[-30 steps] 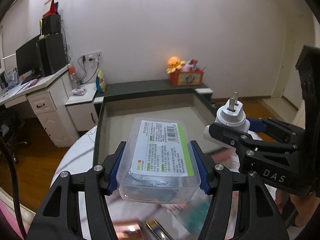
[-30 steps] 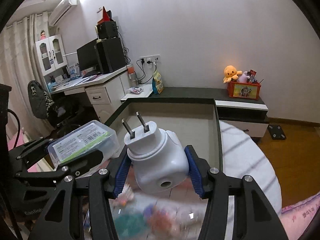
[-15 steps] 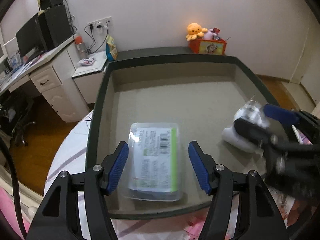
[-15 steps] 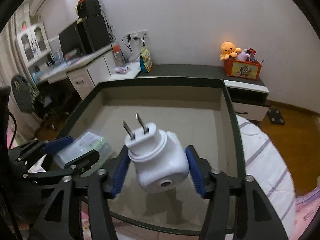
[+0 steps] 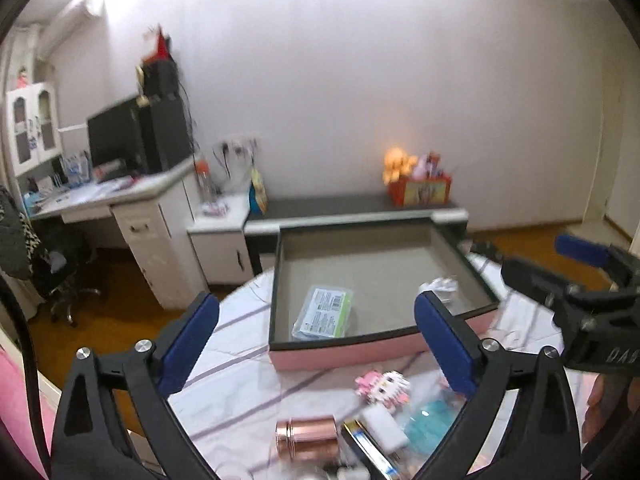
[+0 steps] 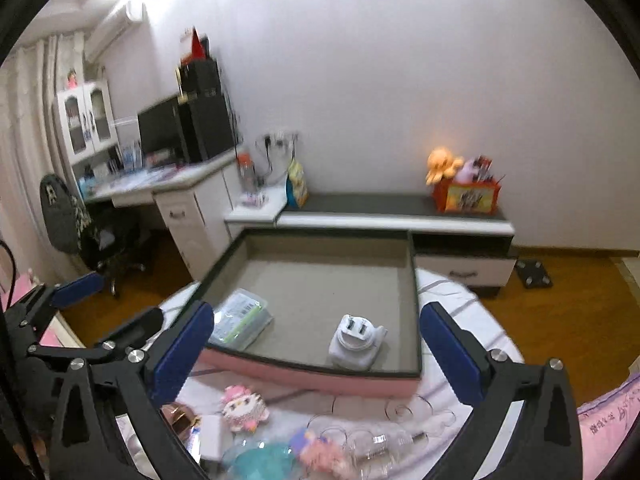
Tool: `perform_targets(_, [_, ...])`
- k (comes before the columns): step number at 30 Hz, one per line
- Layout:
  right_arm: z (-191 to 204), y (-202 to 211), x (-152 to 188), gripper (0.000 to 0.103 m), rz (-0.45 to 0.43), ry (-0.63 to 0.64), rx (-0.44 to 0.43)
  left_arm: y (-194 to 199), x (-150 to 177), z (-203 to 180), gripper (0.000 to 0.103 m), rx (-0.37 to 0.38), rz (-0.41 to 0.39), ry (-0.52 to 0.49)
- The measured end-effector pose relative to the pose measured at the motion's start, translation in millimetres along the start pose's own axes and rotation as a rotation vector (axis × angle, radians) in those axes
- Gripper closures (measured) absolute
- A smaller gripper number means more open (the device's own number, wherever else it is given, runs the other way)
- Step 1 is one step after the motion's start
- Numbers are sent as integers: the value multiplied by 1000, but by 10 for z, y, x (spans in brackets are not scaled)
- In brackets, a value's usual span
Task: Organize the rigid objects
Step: 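Open both tools to drop the clear box and plug into the pink box, then move both tools back toward the remaining items on the bed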
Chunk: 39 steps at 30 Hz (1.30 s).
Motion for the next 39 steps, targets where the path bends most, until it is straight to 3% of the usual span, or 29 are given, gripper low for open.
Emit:
perform_targets(8, [283, 1011, 334, 0, -132, 54, 48, 1060, 239, -67, 0, -4, -130, 6])
perform_targets(17, [403, 1748, 624, 0, -203, 70, 94, 1752, 498, -131, 0, -7, -189, 26])
perform_targets(22, [513, 1983, 743, 0, -241, 86, 92, 1940, 550, -124, 0, -21, -215, 30])
perform_targets(29, [565, 2071, 780, 0, -293, 100, 114, 1869, 546, -117, 0, -21, -224, 31])
perform_targets(39, [540, 1996, 851, 0, -264, 91, 106, 1782, 630, -131, 0, -14, -200, 23])
Point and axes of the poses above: each gripper's, at about its wrist camera, not at the fingertips, and y roughly against the way its jaws point, z to its left, x to its underside, the point moved 6 cm from there along -y, roughly the way its jaws point, and after that the axes turned 1 degree about y, right-handed, at the moved point
